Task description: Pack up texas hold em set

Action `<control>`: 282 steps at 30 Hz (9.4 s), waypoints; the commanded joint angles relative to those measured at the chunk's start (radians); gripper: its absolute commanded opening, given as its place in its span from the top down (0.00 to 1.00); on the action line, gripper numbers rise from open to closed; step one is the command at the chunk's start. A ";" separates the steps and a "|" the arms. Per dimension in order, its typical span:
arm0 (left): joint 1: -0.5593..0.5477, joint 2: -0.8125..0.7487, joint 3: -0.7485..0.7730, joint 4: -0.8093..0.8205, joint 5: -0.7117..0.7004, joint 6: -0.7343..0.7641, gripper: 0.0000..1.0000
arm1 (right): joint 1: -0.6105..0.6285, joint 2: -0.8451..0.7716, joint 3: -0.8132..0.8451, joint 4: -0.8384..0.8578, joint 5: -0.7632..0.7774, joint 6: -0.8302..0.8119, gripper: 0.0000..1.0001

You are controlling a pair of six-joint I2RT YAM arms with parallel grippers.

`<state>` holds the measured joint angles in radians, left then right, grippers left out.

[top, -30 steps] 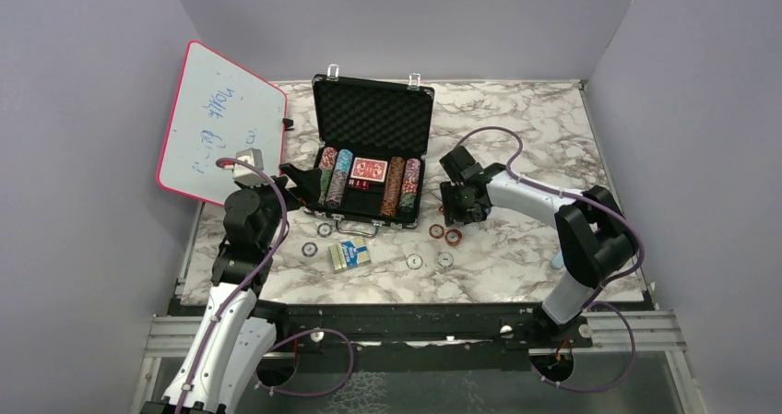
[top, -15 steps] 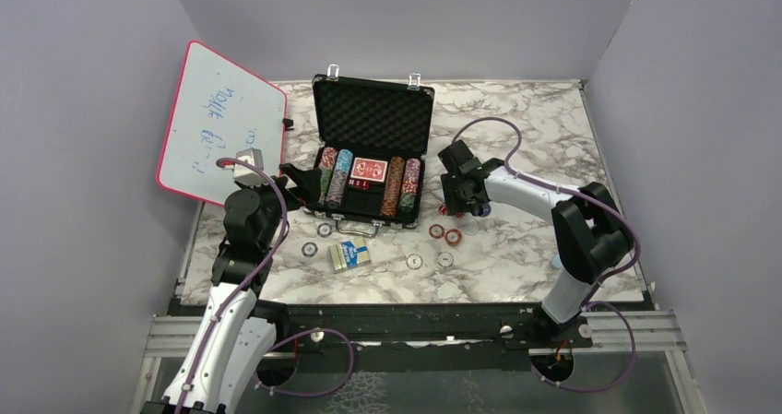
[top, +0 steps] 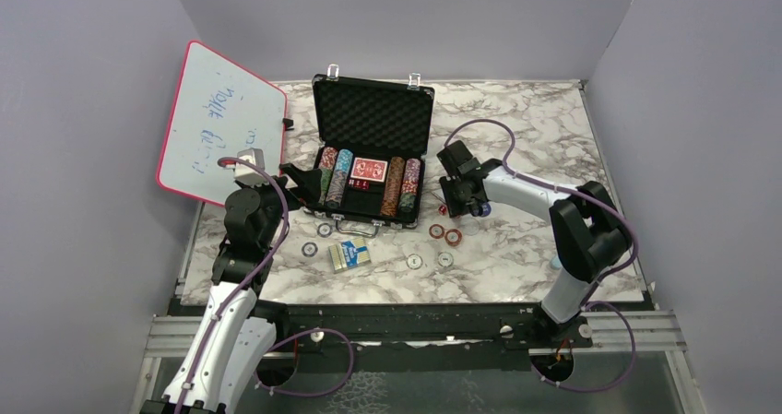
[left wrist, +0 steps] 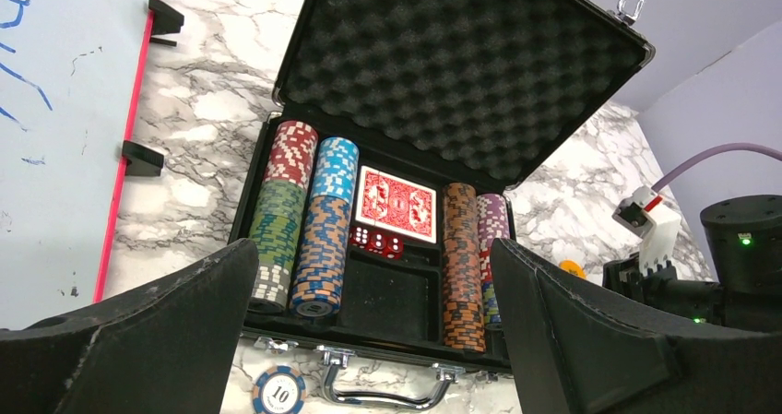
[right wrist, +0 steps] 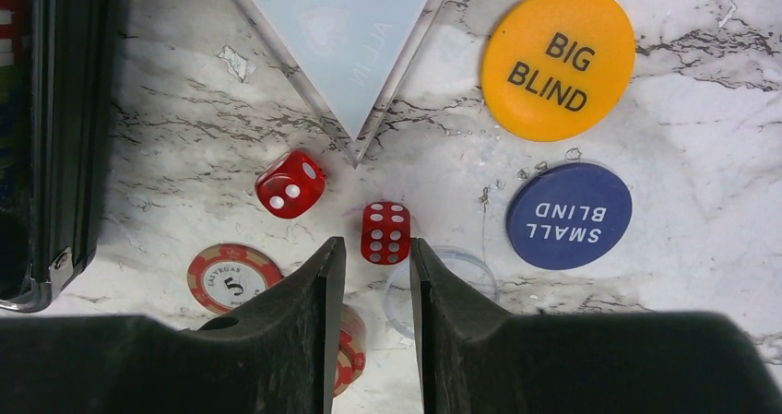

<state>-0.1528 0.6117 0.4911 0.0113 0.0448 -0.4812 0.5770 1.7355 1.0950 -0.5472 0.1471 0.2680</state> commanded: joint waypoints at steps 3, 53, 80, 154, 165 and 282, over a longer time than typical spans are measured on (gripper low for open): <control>-0.005 -0.004 -0.007 0.032 0.015 0.014 0.01 | 0.001 0.023 0.018 0.012 0.022 0.010 0.66; -0.031 -0.142 0.018 -0.170 -0.368 -0.055 0.01 | 0.313 0.354 0.689 -0.036 0.257 0.489 0.79; -0.048 -0.140 -0.010 -0.098 -0.285 -0.056 0.01 | 0.313 0.526 0.779 -0.049 0.294 0.529 0.78; -0.053 -0.062 -0.006 -0.062 -0.197 -0.020 0.01 | 0.259 0.528 0.791 0.015 -0.072 0.234 0.44; -0.053 -0.058 -0.006 -0.062 -0.196 -0.023 0.01 | 0.258 0.573 0.811 -0.004 -0.117 0.168 0.42; -0.039 -0.056 -0.008 -0.059 -0.193 -0.025 0.01 | 0.237 0.545 0.931 0.028 -0.151 -0.163 0.31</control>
<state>-0.1974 0.5648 0.4915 -0.0761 -0.1650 -0.5137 0.8185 2.3611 2.0541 -0.5617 -0.0914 0.0536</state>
